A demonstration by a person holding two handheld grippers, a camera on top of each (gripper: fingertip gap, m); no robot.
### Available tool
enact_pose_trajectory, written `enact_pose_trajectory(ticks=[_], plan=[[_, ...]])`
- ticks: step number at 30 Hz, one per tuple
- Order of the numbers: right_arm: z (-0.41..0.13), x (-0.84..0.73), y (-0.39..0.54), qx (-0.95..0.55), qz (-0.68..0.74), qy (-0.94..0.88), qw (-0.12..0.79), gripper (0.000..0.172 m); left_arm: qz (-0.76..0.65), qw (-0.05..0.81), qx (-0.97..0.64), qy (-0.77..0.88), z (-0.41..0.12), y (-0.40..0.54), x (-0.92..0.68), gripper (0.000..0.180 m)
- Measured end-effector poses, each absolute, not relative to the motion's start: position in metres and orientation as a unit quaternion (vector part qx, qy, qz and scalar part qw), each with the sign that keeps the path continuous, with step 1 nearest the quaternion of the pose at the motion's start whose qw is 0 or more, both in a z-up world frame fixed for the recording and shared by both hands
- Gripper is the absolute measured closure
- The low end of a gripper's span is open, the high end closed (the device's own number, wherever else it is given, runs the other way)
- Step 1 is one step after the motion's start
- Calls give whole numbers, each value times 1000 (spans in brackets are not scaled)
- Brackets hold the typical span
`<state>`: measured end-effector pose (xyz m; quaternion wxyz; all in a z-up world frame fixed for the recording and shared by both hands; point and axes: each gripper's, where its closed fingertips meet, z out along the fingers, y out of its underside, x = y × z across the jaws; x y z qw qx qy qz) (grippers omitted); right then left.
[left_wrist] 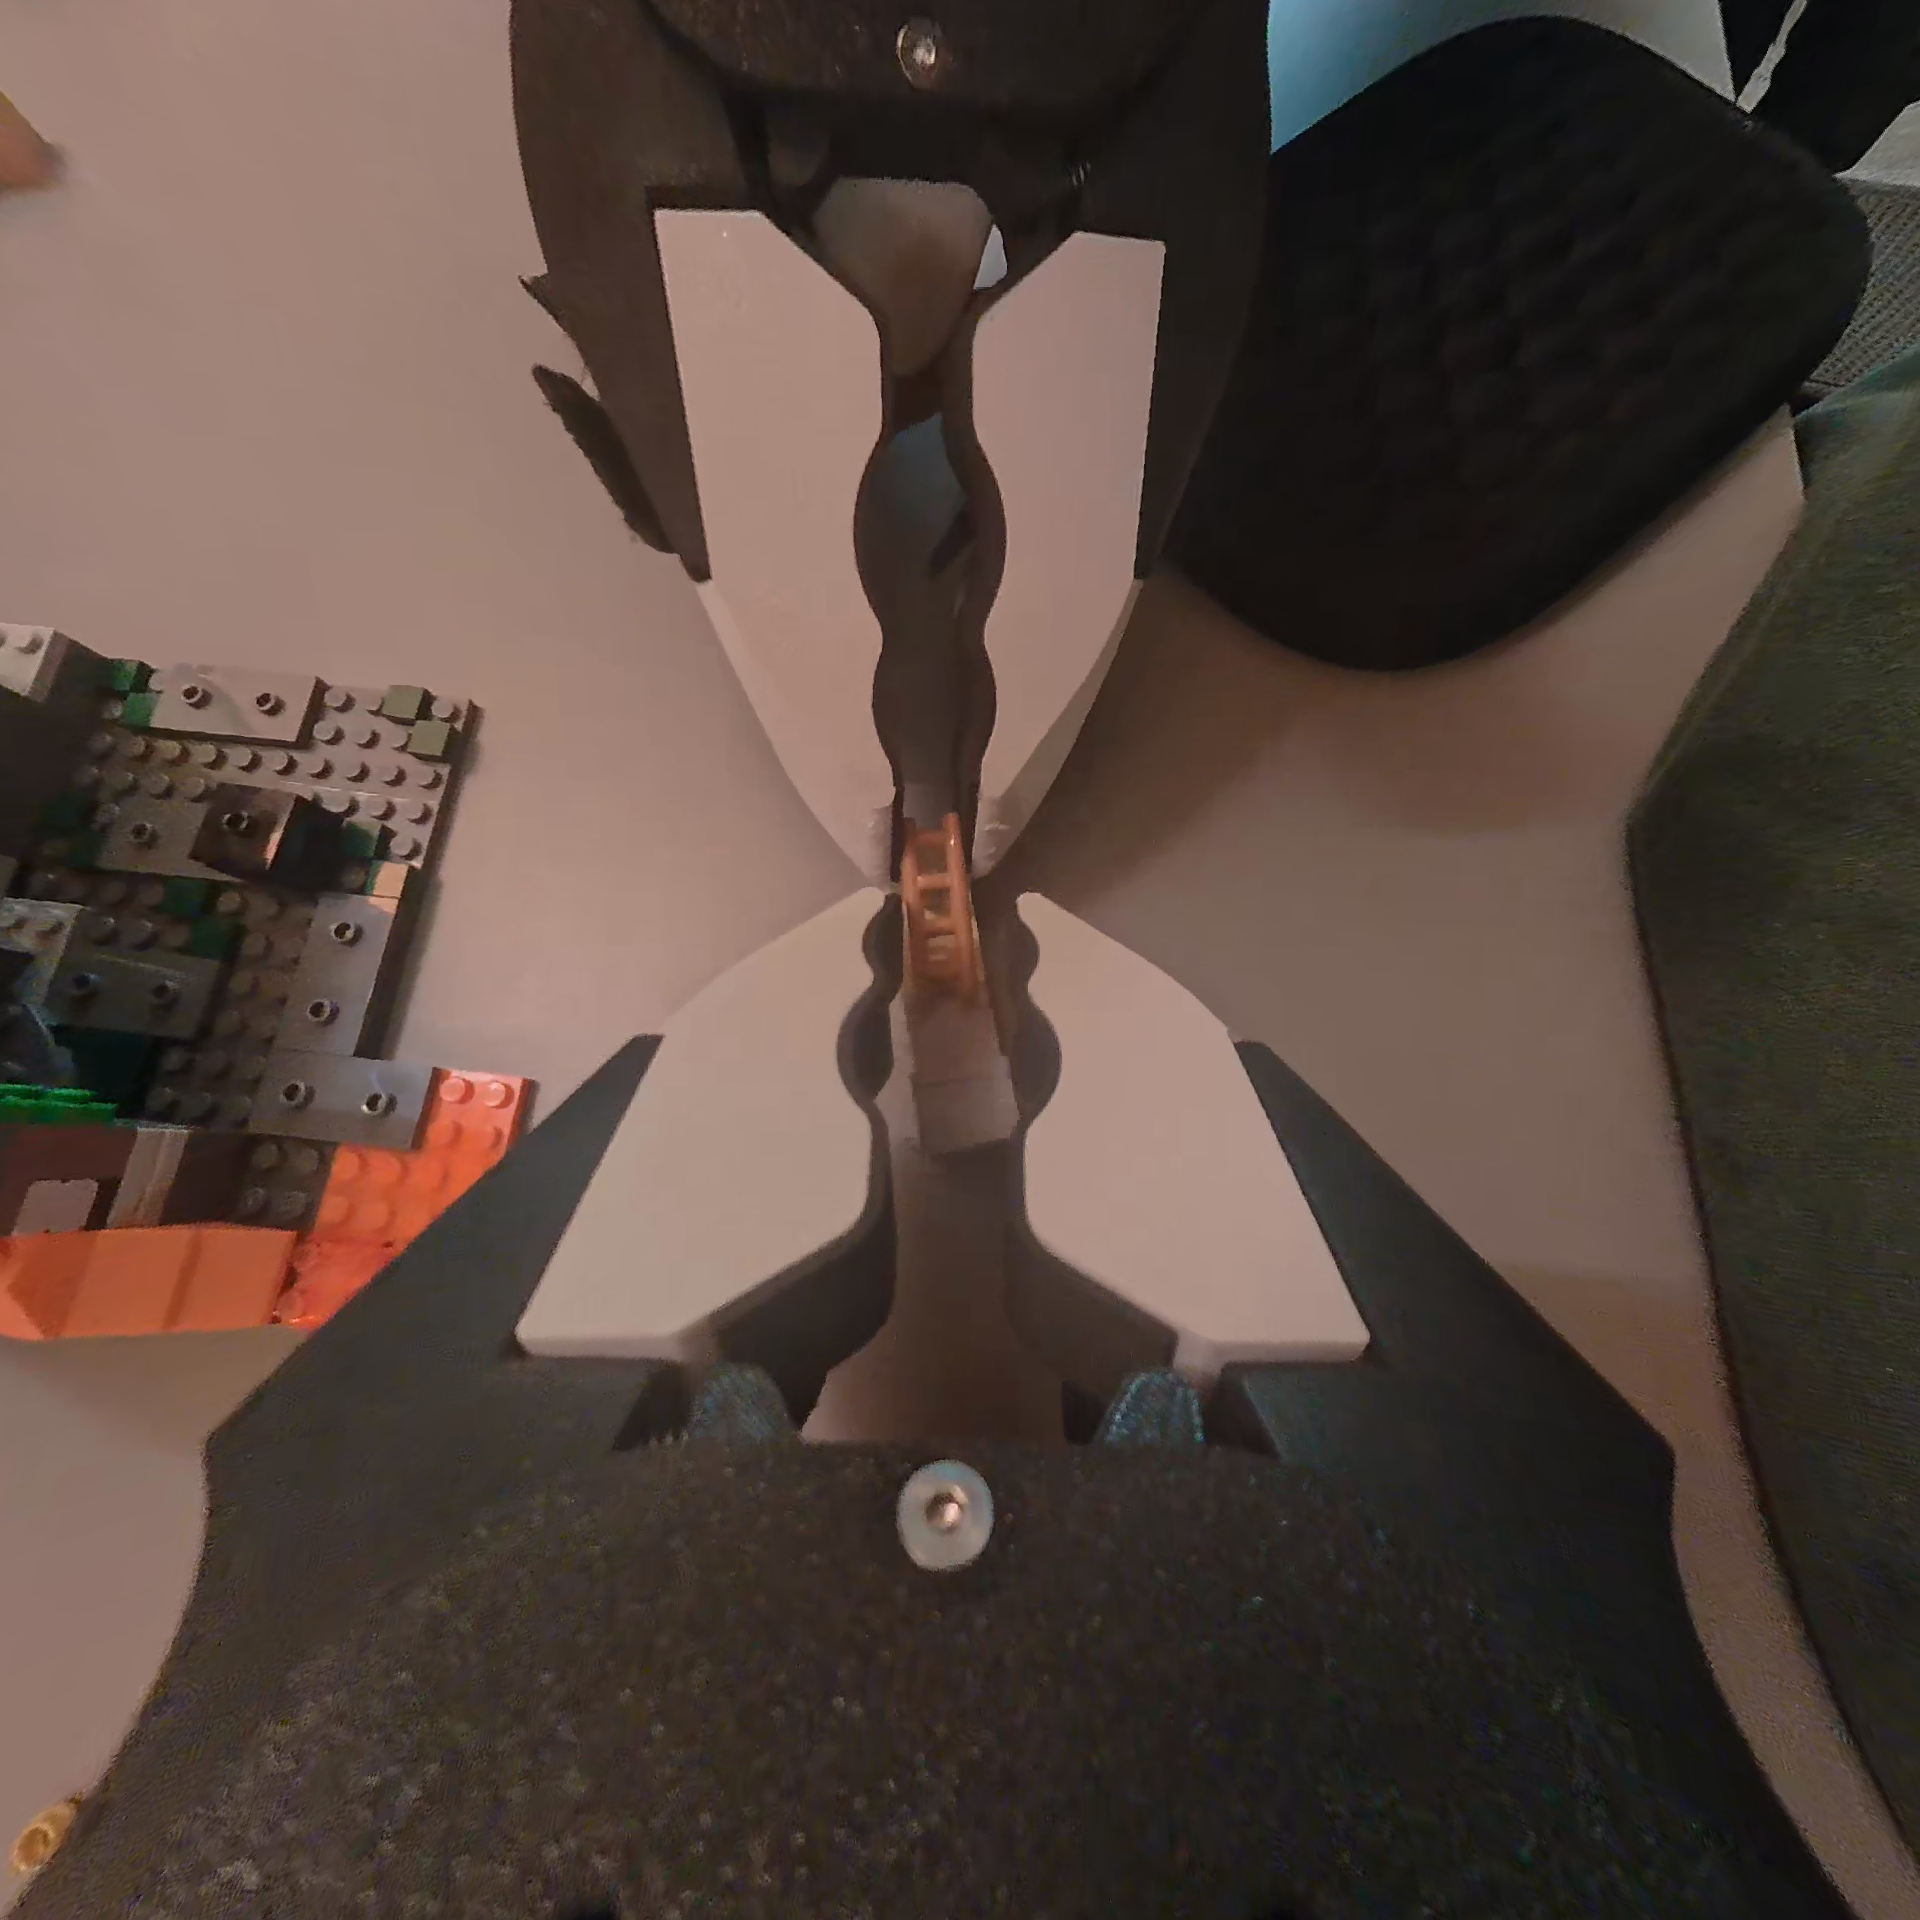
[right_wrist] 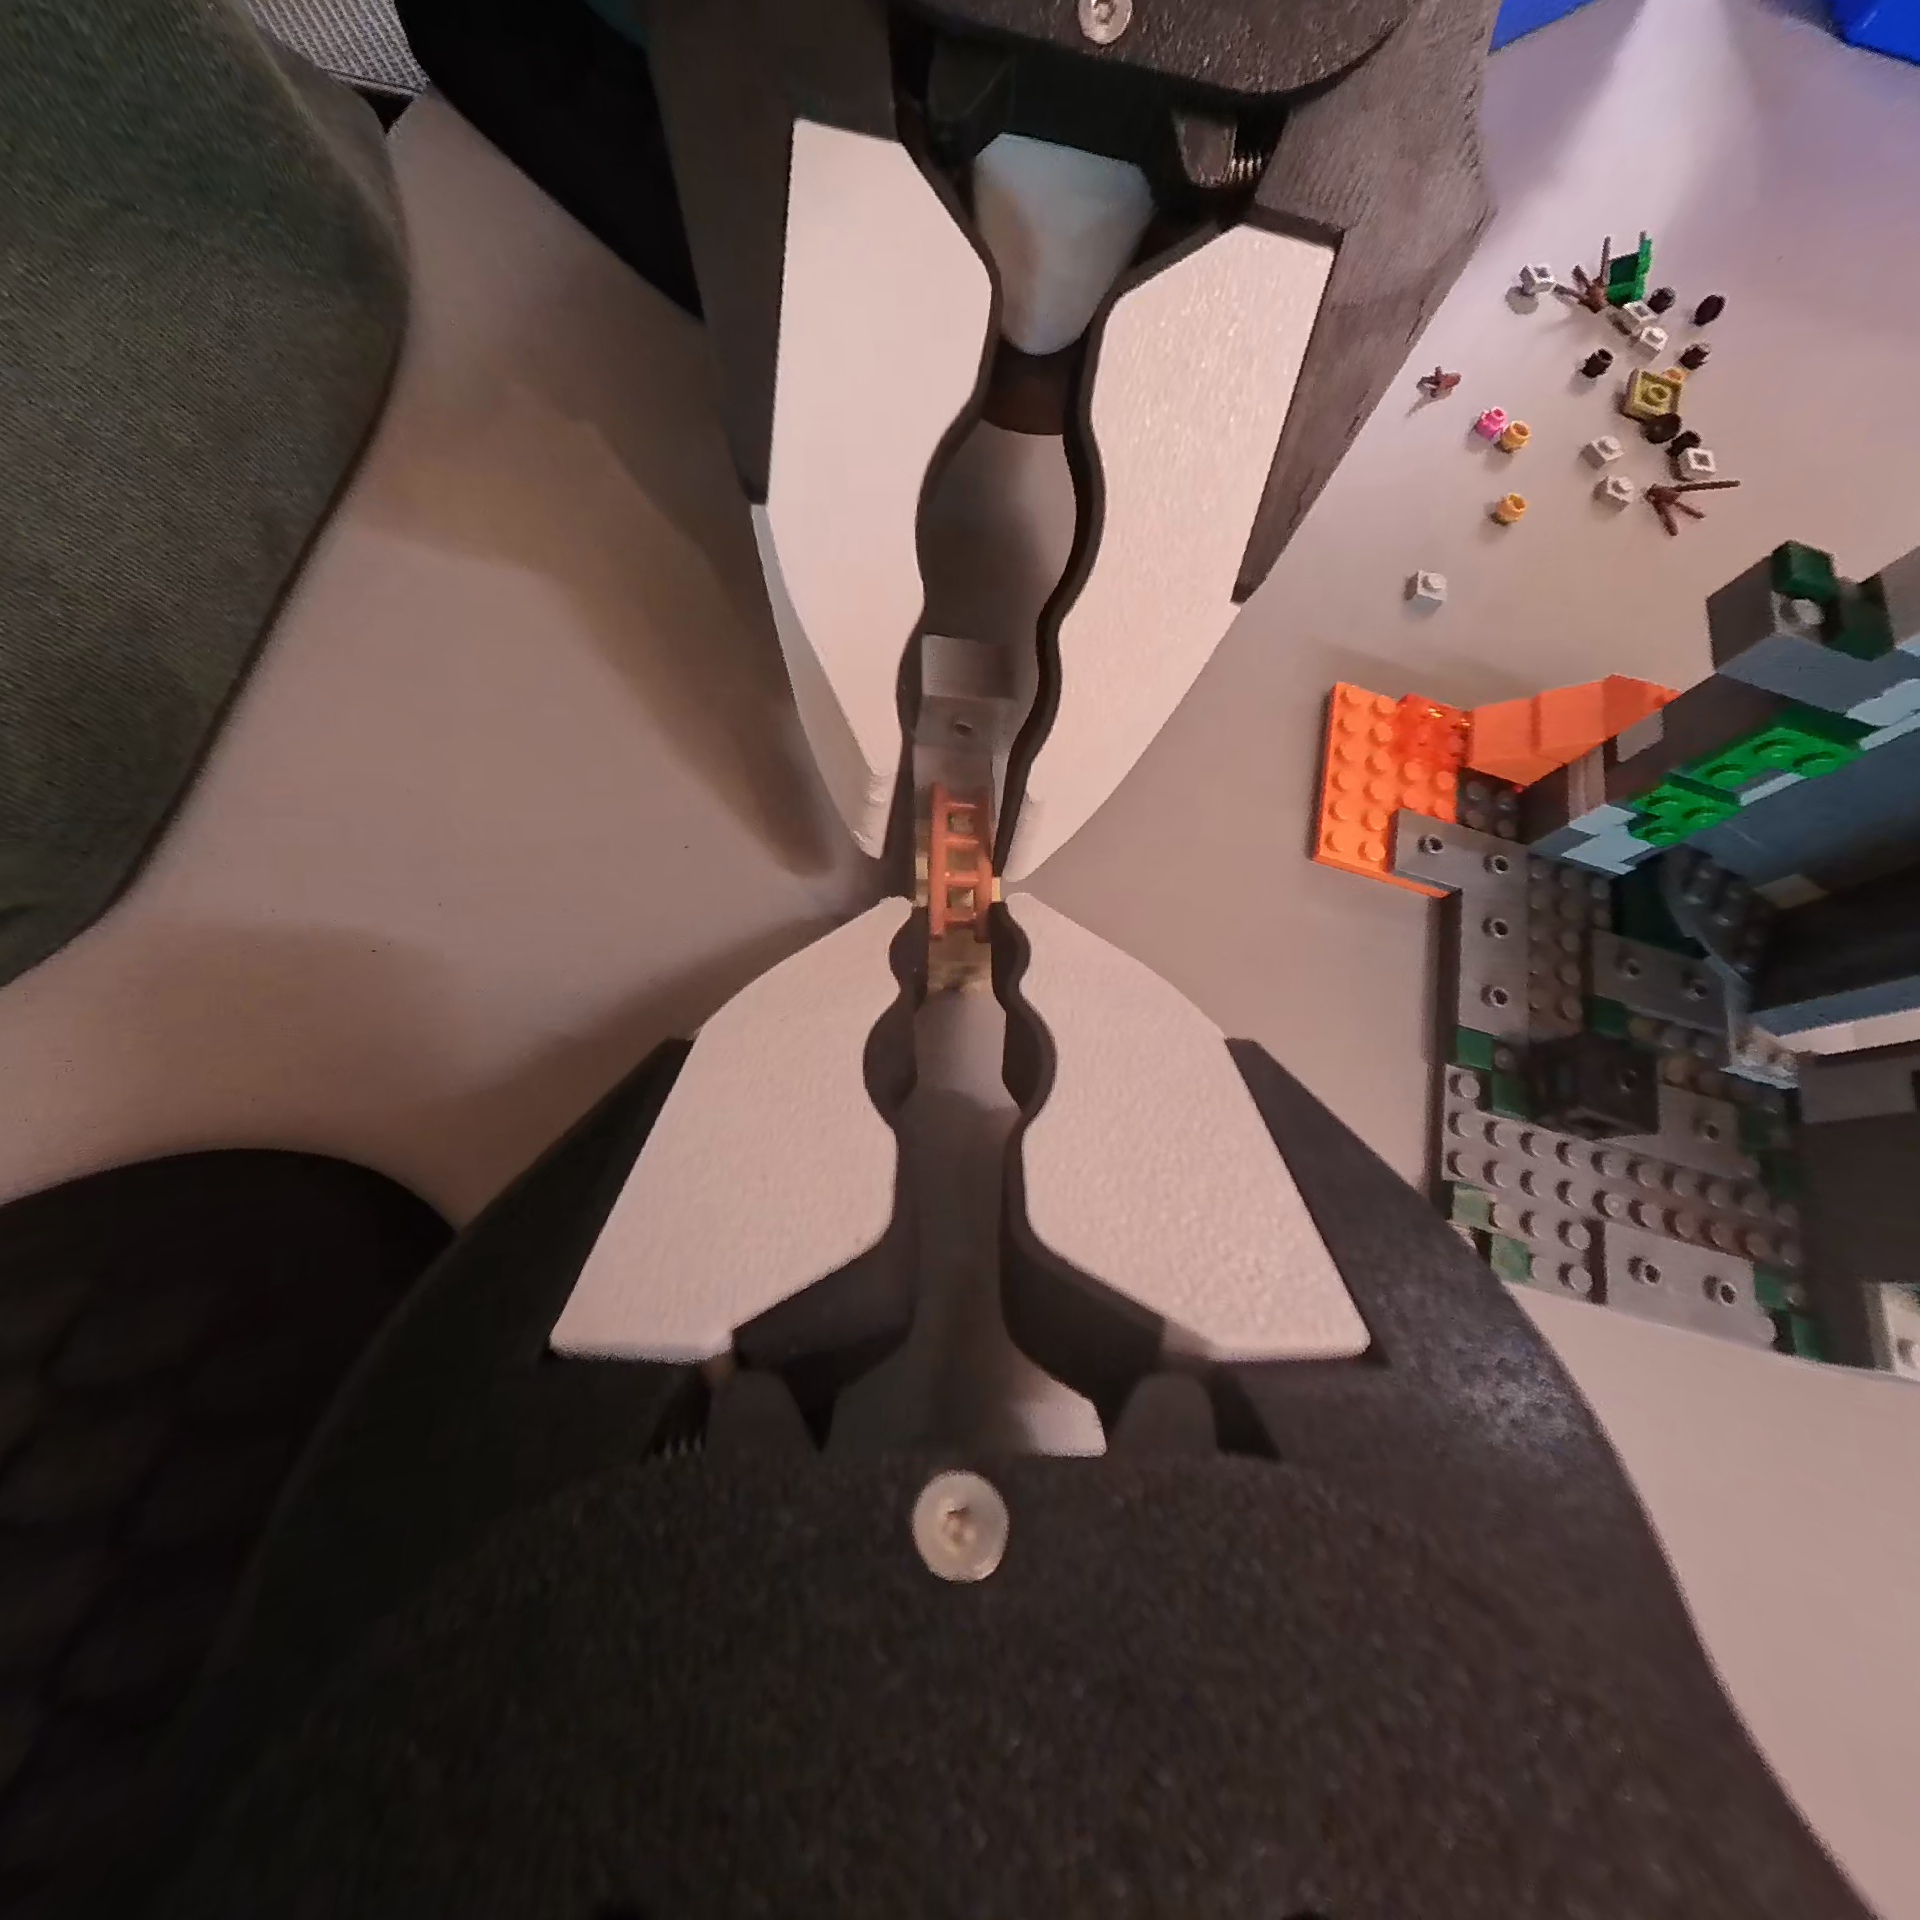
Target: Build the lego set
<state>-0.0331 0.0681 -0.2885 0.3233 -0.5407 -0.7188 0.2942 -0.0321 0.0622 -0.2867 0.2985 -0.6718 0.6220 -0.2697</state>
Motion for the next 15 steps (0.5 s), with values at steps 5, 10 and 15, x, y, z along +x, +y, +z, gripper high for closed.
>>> enact_pose_trajectory(ticks=[5, 10, 15], plan=[[-289, -32, 68, -539, 290, -723, 319, 160, -270, 297, -674, 621, -288, 63, -31, 164], [-290, -32, 69, -541, 292, -724, 314, 160, -267, 295, -676, 620, -289, 63, -31, 165], [-290, -32, 70, -544, 292, -724, 309, 158, -265, 295, -677, 620, -289, 63, -31, 165]])
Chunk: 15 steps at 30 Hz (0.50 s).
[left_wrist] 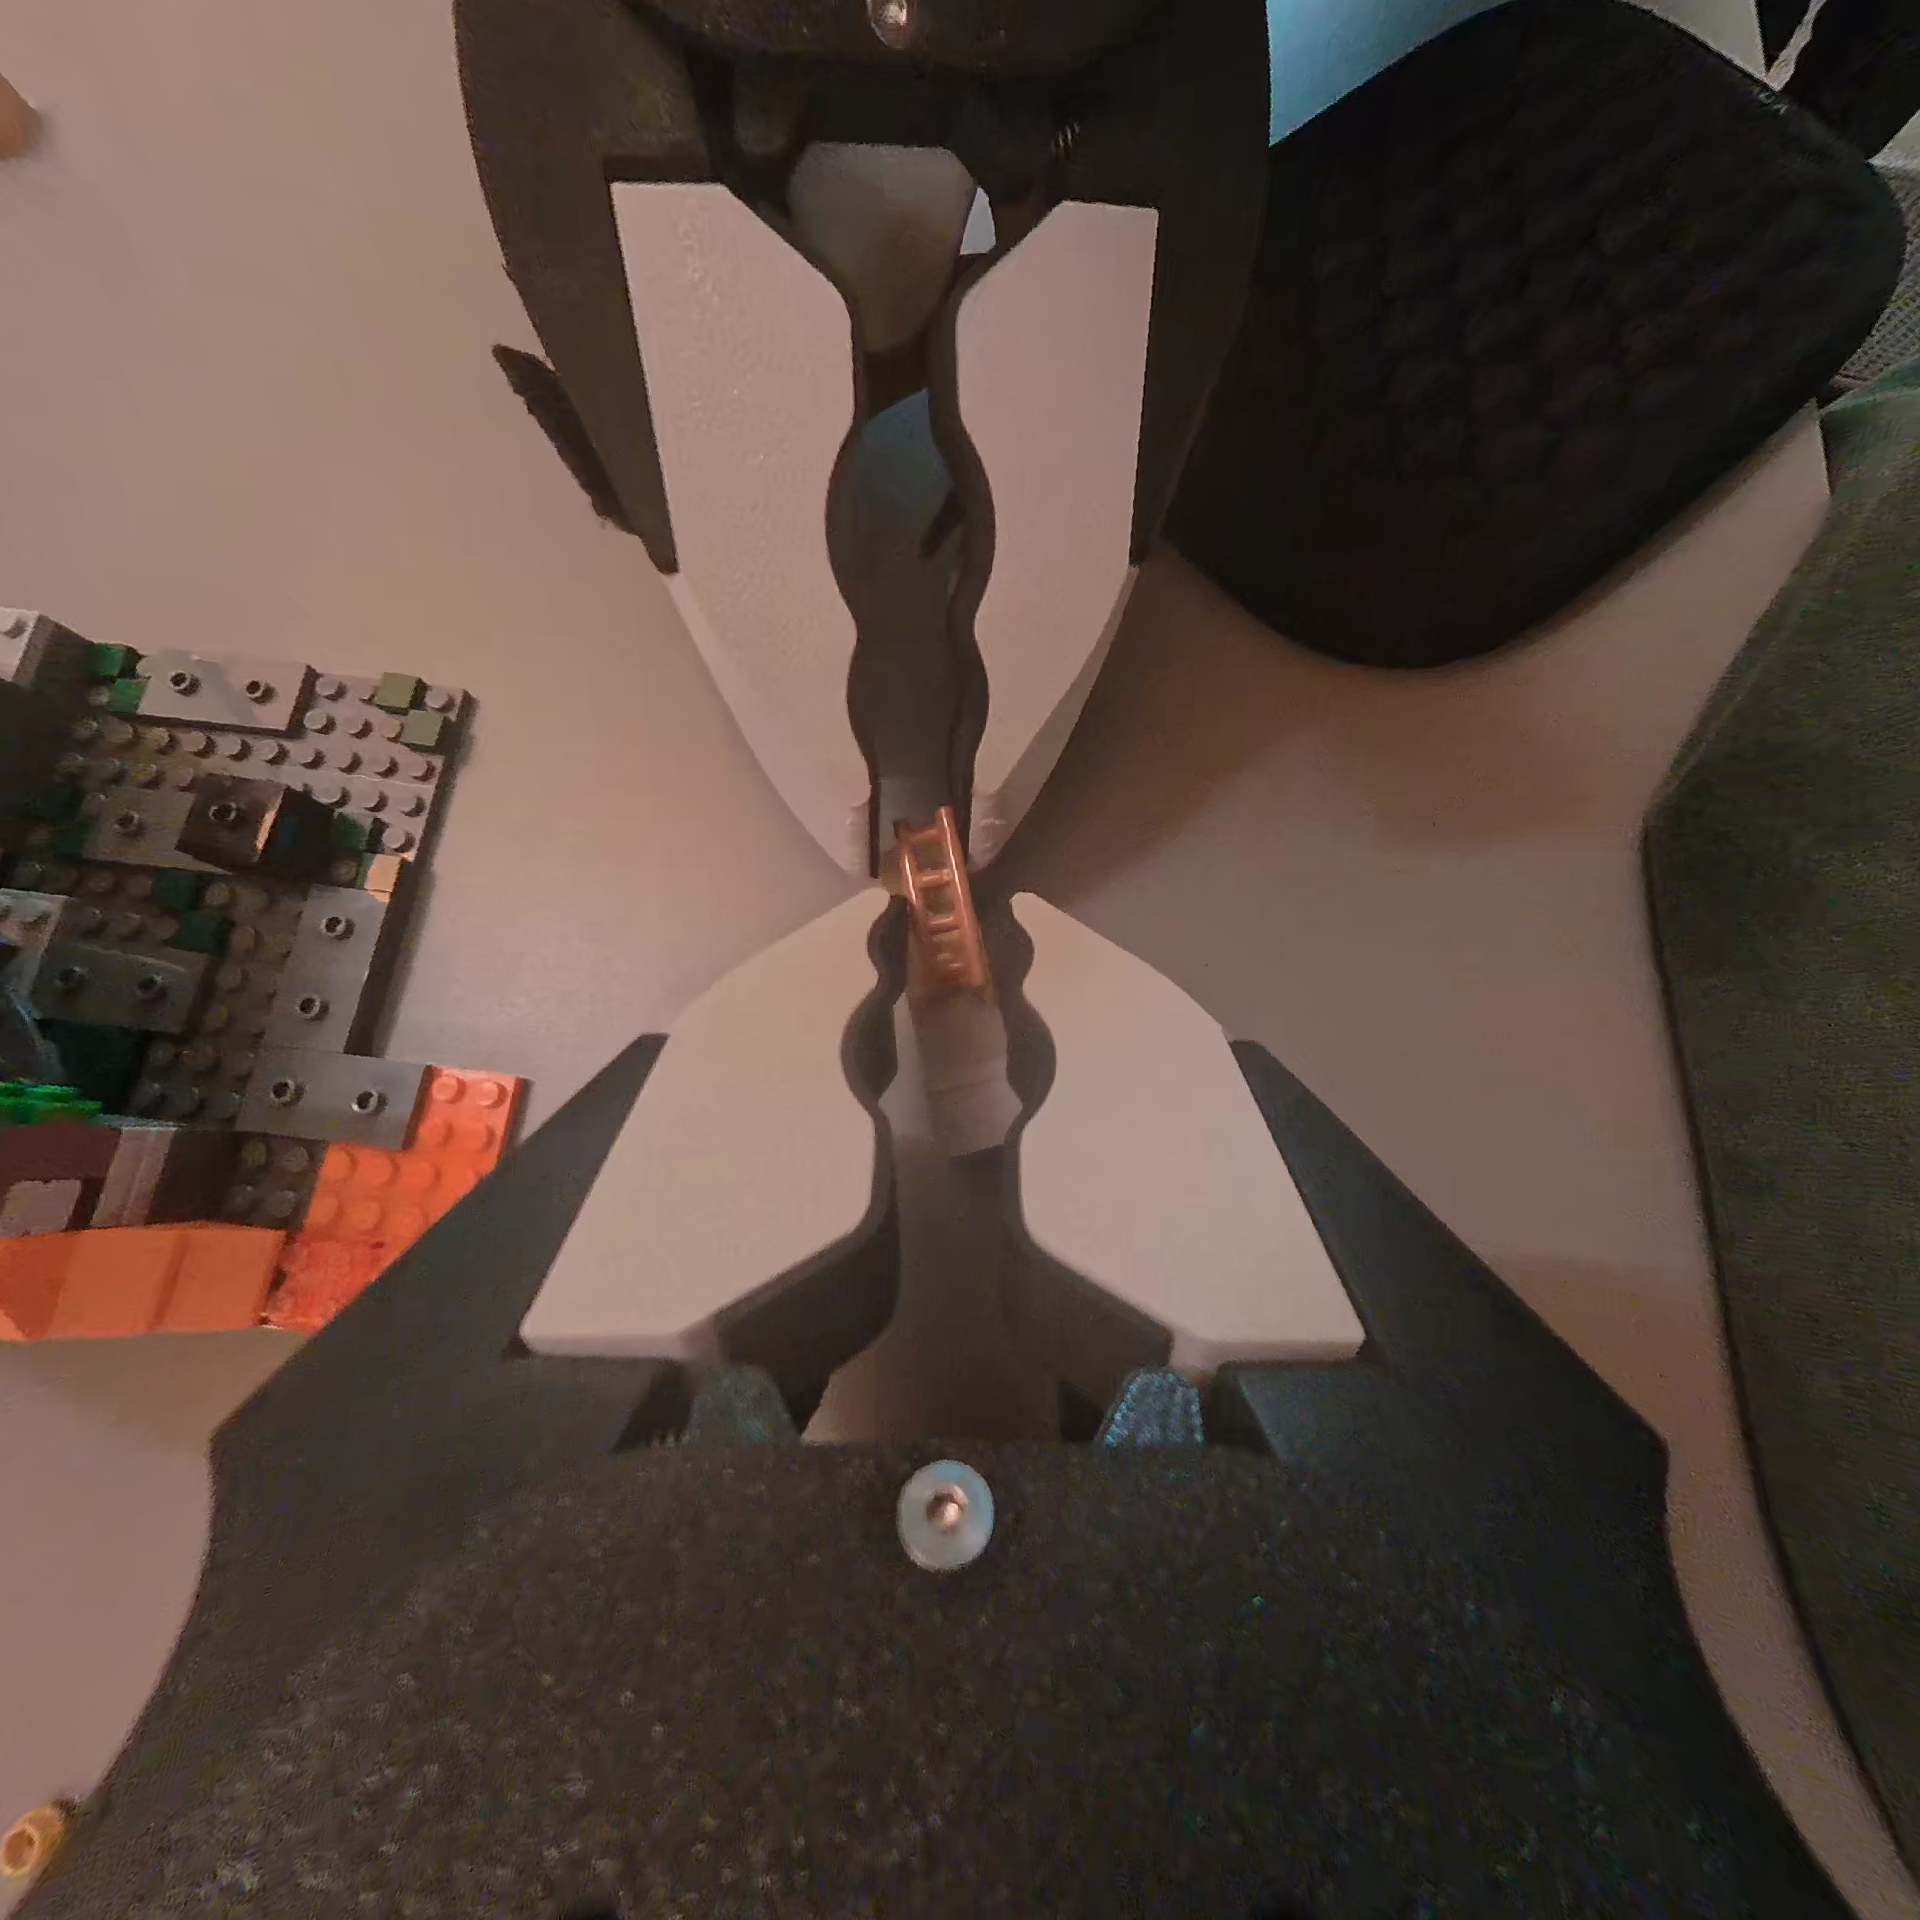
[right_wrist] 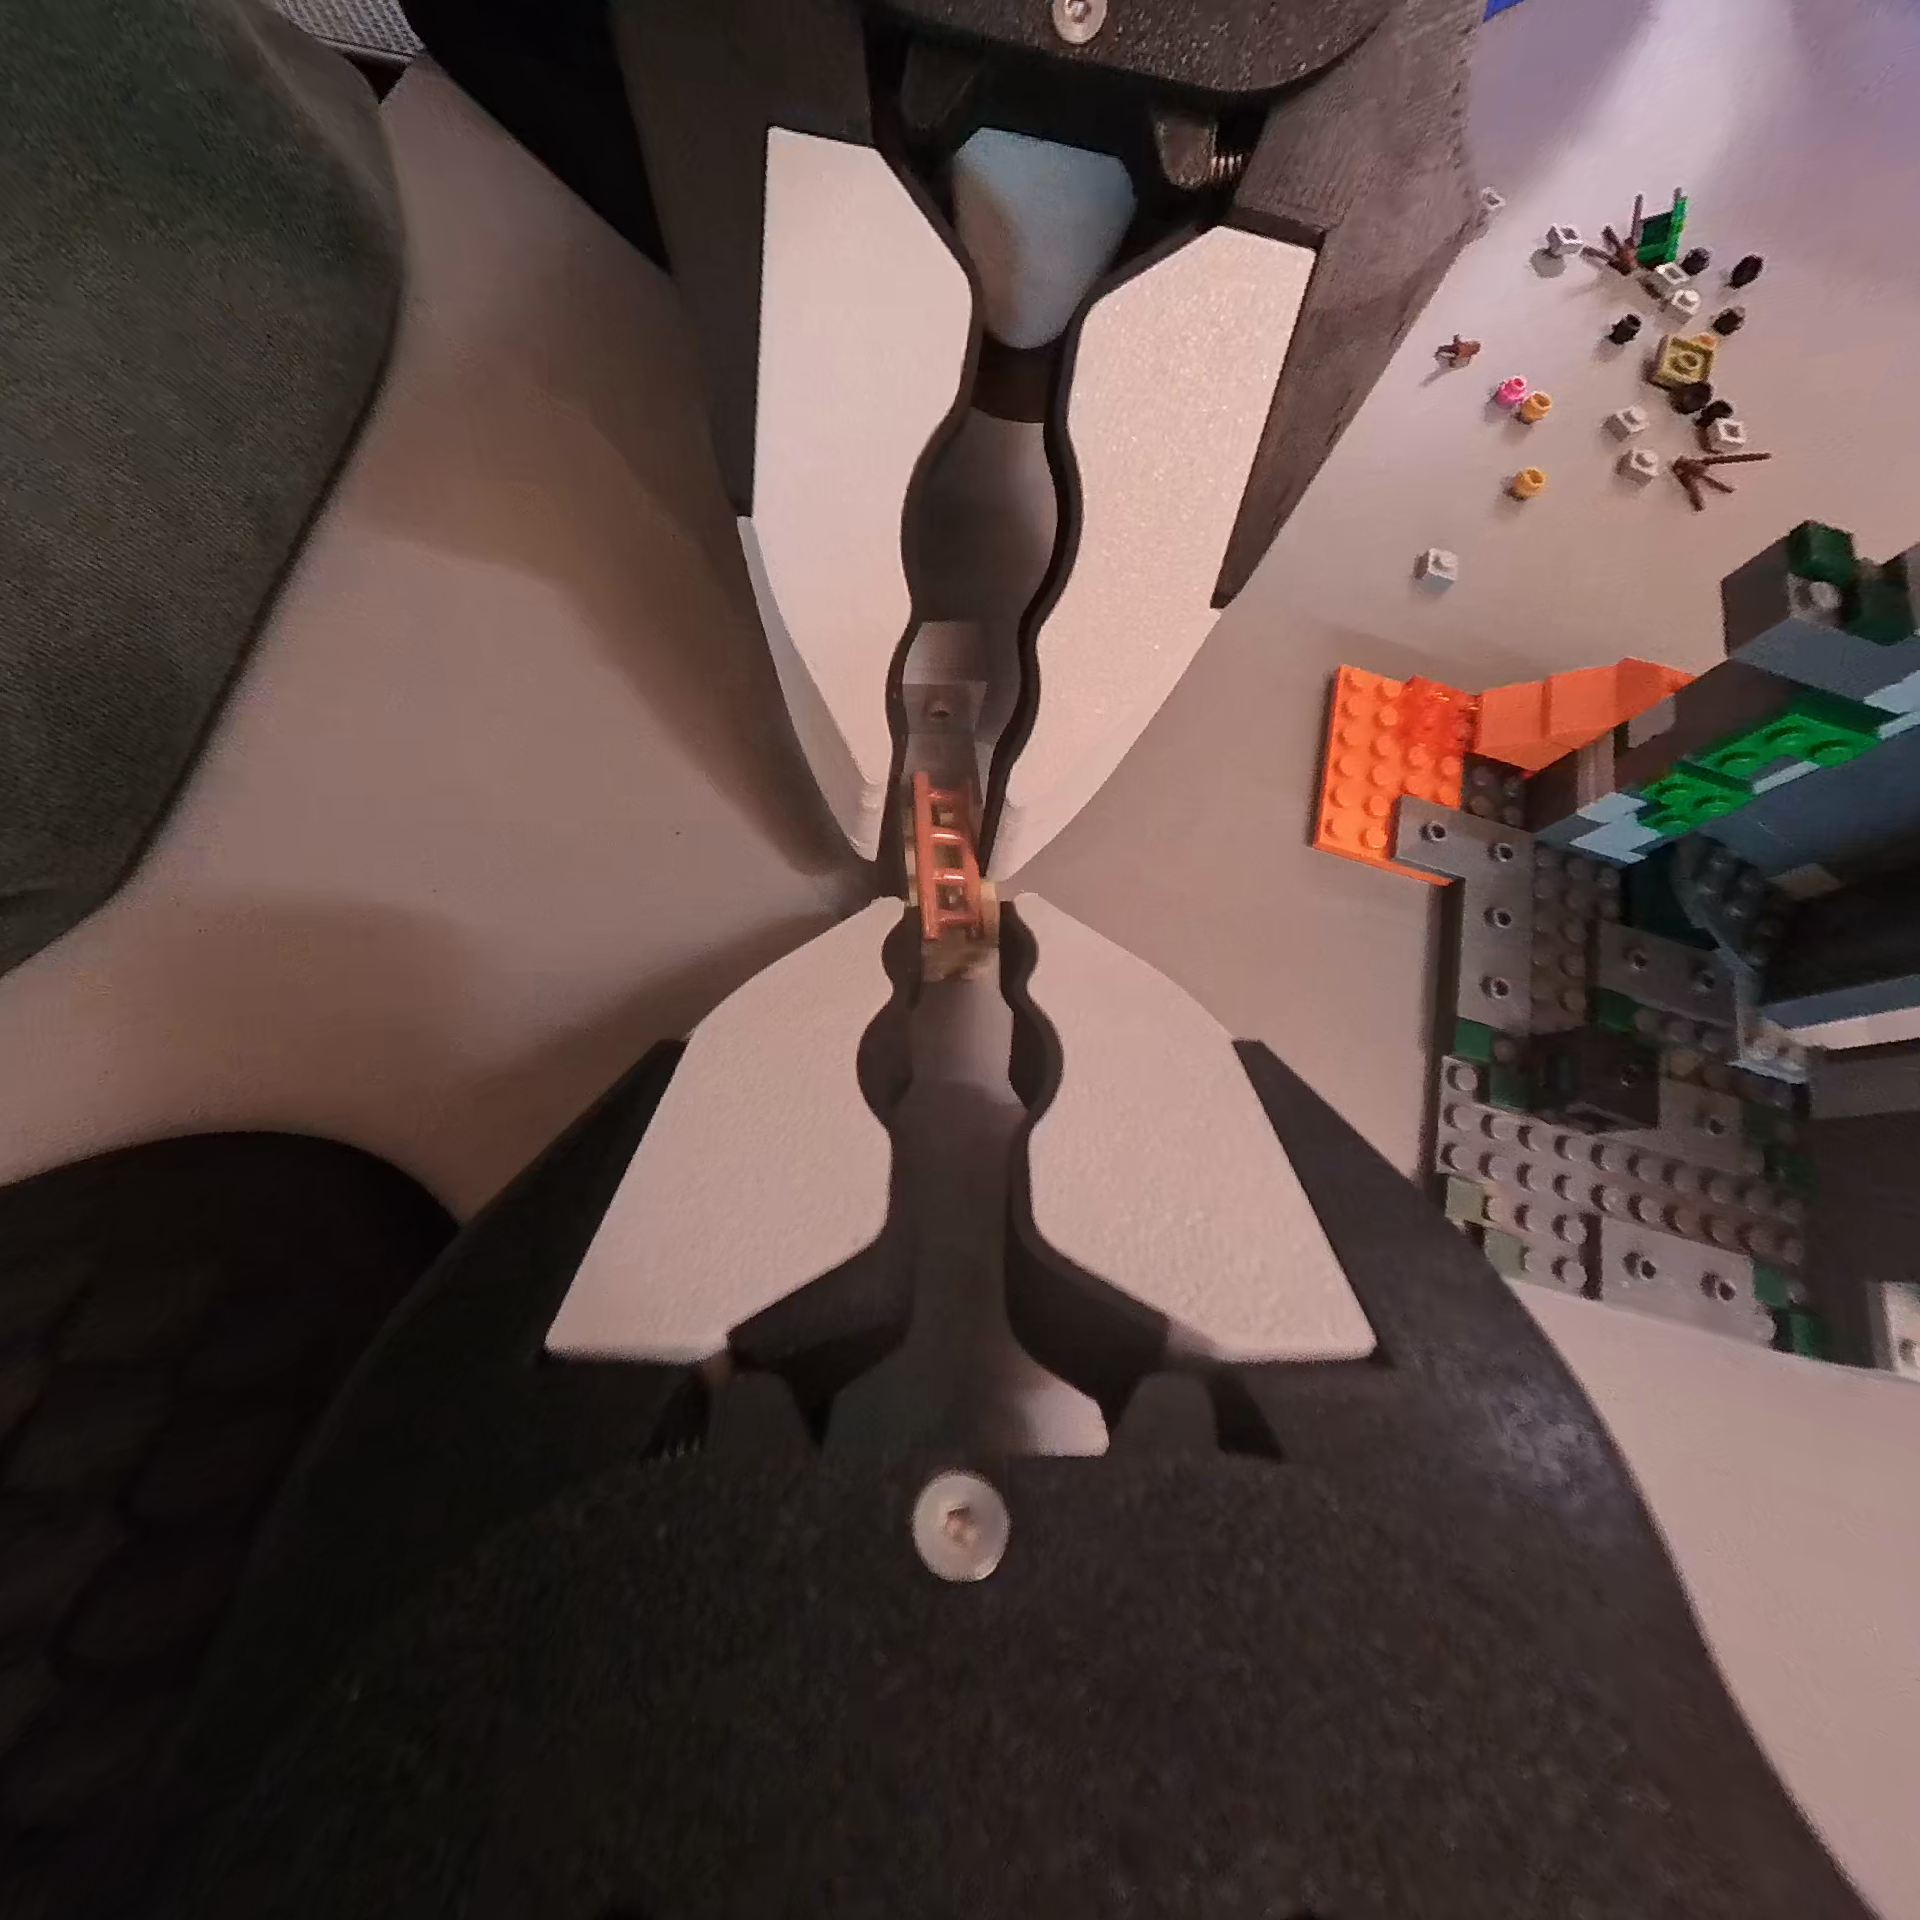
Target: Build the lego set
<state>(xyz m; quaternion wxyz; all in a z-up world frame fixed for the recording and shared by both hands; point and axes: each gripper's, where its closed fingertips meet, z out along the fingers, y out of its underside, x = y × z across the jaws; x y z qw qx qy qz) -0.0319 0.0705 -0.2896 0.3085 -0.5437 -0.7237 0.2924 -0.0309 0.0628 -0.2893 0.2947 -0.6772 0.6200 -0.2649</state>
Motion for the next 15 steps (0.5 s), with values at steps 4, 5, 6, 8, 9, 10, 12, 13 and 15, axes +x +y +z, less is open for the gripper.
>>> enact_pose_trajectory(ticks=[4, 5, 6, 8, 9, 10, 12, 13, 15], plan=[[-290, -32, 71, -545, 291, -724, 307, 157, -263, 296, -678, 619, -289, 64, -31, 164], [-290, -31, 71, -545, 291, -724, 307, 157, -262, 296, -679, 619, -289, 64, -32, 164], [-289, -31, 71, -545, 290, -724, 307, 157, -260, 296, -679, 619, -290, 64, -32, 164], [-289, -31, 71, -547, 290, -724, 305, 157, -260, 295, -680, 619, -290, 64, -32, 164], [-289, -31, 71, -547, 289, -724, 305, 157, -260, 295, -681, 618, -290, 65, -32, 164], [-289, -31, 71, -548, 290, -723, 305, 157, -260, 294, -682, 617, -290, 65, -33, 165], [-289, -31, 72, -549, 290, -722, 306, 157, -261, 294, -683, 615, -290, 65, -33, 165], [-289, -30, 72, -548, 289, -723, 306, 157, -261, 295, -683, 615, -290, 65, -33, 165], [-289, -30, 71, -548, 289, -723, 305, 158, -263, 295, -685, 612, -289, 66, -33, 166]])
